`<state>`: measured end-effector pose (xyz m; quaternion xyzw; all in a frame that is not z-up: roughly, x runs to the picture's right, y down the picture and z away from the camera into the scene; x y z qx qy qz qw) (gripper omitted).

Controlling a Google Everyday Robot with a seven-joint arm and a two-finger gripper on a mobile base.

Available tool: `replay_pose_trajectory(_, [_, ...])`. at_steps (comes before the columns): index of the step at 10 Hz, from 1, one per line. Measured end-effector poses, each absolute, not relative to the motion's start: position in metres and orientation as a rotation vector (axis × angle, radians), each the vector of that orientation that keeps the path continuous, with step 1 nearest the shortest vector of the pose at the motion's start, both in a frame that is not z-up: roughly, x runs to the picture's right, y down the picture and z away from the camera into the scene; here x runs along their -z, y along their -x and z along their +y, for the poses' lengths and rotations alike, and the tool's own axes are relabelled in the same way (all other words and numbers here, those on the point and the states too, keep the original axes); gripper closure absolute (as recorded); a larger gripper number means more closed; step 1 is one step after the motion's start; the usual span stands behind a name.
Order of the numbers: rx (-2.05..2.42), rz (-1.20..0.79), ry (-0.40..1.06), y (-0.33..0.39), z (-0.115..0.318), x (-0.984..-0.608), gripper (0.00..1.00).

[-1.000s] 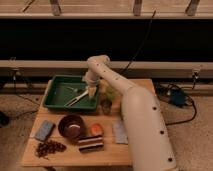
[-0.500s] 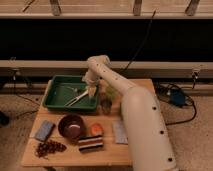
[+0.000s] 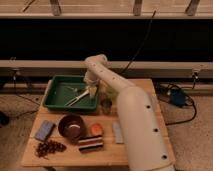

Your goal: Place brush in metal cup

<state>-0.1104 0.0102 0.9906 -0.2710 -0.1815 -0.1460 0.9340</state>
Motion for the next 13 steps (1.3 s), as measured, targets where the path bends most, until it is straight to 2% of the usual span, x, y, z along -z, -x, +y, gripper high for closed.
replay_pose_trajectory(2, [0.280, -0.352, 0.568, 0.102, 0.010, -0.998, 0.20])
replay_pose_trajectory(3, [0.278, -0.346, 0.579, 0.101, 0.012, -1.001, 0.26])
replay_pose_trajectory(5, [0.281, -0.345, 0.585, 0.103, 0.012, -1.003, 0.43])
replay_pose_trajectory(7, [0.280, -0.343, 0.584, 0.101, 0.011, -1.002, 0.66])
replay_pose_trajectory(10, [0.292, -0.355, 0.561, 0.107, 0.002, -0.987, 0.95])
replay_pose_trajectory(11, [0.299, -0.360, 0.553, 0.110, -0.001, -0.983, 0.99])
replay_pose_trajectory(13, [0.328, -0.374, 0.523, 0.121, -0.013, -0.967, 1.00])
